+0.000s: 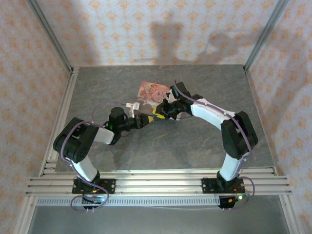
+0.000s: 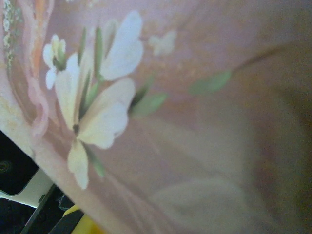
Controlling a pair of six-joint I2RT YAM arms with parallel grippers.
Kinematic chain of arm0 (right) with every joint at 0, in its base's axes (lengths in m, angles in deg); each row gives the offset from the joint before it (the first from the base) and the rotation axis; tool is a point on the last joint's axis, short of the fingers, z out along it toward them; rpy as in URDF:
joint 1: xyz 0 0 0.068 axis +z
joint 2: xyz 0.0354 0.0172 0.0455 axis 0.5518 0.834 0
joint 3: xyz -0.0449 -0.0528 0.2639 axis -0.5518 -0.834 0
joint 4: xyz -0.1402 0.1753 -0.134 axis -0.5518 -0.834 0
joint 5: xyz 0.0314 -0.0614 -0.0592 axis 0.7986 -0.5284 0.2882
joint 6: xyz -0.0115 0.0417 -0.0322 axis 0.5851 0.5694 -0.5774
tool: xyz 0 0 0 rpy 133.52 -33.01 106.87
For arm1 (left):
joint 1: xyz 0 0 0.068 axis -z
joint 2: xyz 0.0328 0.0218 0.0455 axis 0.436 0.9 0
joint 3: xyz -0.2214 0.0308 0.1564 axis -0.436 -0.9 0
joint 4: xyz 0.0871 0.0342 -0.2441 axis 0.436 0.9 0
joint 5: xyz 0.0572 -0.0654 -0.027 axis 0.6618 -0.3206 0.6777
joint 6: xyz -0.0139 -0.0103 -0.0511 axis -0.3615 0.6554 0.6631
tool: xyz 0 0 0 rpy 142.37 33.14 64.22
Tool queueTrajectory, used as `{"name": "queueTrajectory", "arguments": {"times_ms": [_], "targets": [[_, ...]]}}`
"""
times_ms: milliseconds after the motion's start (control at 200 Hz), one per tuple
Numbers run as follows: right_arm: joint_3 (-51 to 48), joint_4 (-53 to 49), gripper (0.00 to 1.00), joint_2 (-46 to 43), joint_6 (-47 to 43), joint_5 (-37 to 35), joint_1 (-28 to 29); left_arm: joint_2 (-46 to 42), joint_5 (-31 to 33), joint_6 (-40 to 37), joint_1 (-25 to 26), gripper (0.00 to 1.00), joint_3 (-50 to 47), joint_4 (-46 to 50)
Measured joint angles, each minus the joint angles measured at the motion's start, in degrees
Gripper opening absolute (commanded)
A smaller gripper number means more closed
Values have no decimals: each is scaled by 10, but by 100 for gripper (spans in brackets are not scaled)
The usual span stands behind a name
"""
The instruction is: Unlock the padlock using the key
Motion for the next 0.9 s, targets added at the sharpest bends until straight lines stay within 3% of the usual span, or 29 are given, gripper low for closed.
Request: {"name": "queueTrajectory", "arguments": {"times_ms": [345,666,901], "targets": [[-8,8,0,0,-13,2,2,-20,14,-3,2,0,-9,13],[-8,-19,0,0,-45,8,12,-90,52,-82,27,0,-12,143],[-13,-17,0,6,-56,-7,15,-42,56,-54,28,0,-12,82]]}}
